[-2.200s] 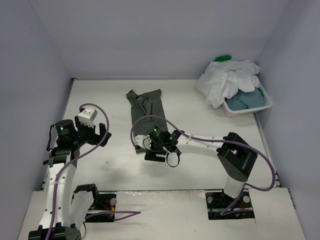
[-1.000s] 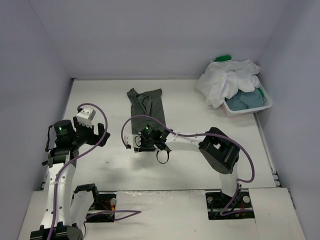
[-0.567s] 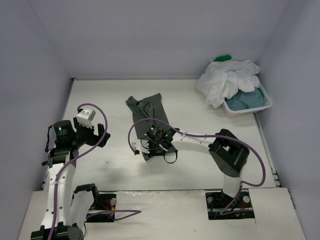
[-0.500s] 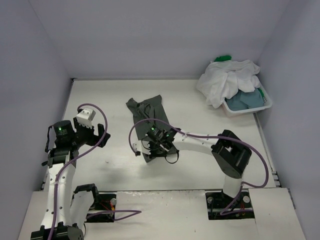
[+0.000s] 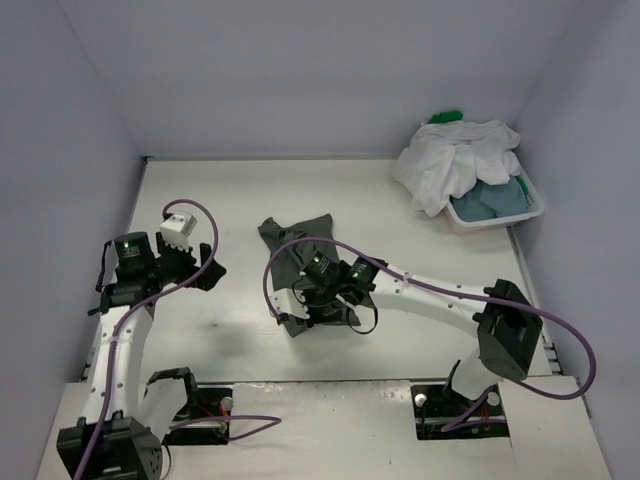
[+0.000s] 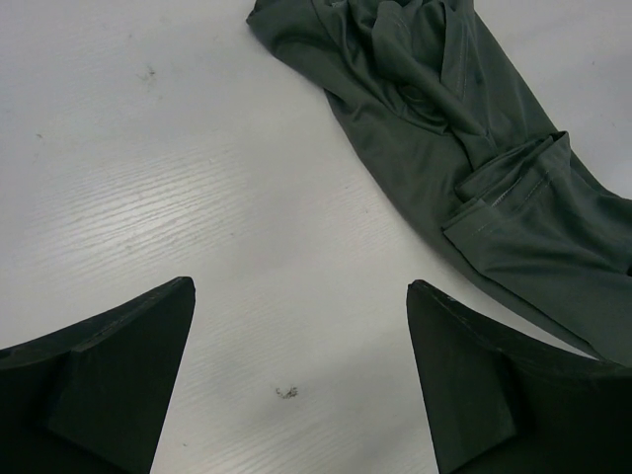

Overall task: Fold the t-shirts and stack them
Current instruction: Pick up the 2/3-rectangle-folded T-shirt from the center of the board, then fold the 2/3-rectangle-folded T-shirt at the corner of the board.

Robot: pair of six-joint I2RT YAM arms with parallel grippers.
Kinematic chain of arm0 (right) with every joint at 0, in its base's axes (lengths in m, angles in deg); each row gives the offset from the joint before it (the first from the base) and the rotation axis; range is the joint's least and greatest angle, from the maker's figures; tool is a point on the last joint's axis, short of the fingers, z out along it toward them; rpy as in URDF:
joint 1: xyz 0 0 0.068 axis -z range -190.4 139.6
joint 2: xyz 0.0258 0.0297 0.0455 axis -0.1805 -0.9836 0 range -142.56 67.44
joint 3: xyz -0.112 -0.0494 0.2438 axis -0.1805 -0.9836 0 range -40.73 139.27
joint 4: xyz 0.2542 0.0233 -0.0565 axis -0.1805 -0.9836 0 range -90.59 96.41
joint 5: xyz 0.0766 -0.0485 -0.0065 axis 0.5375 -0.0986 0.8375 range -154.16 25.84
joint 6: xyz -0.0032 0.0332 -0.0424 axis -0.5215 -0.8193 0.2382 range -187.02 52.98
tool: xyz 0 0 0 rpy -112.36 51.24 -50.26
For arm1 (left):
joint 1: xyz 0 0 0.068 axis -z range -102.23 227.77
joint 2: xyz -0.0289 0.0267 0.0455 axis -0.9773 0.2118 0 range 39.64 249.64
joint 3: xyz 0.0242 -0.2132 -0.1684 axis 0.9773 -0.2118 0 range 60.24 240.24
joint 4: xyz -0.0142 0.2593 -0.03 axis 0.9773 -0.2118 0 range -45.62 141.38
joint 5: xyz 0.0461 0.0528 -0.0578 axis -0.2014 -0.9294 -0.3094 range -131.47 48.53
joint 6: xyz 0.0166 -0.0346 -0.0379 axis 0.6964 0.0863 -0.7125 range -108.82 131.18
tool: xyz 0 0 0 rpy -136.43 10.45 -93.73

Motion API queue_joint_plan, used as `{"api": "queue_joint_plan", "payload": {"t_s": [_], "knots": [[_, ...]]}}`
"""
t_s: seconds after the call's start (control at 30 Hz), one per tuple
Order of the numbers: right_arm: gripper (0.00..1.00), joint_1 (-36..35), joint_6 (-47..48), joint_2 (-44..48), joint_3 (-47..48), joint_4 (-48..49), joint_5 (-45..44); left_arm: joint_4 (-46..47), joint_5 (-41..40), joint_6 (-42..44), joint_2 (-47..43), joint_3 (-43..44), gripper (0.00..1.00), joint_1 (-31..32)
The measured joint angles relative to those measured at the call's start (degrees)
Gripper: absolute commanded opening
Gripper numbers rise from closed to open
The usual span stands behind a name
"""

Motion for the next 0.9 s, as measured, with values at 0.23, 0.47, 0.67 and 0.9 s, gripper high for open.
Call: {"api": "queue_joint_plan", "payload": {"t_s": [0.23,0.47,0.67,0.9], "knots": [[0.0,-0.1,0.0,2.0,0.0,-1.2,0.5,4.5,1.8,-0.3,16.8,7.4,0.5,4.2],[0.0,-0.1,0.0,2.0,0.9,-1.7,0.5,8.4,-2.1,0.8,37.6,24.9,0.0,18.3],[0.0,0.4,0.0,2.0,1.3,-1.8,0.6,8.4,-2.5,0.4,51.9,35.5,0.0,25.7],[0.0,2.3,0.0,2.0,1.3,-1.8,1.0,6.8,-1.0,-2.1,59.4,36.9,0.0,27.5]]}}
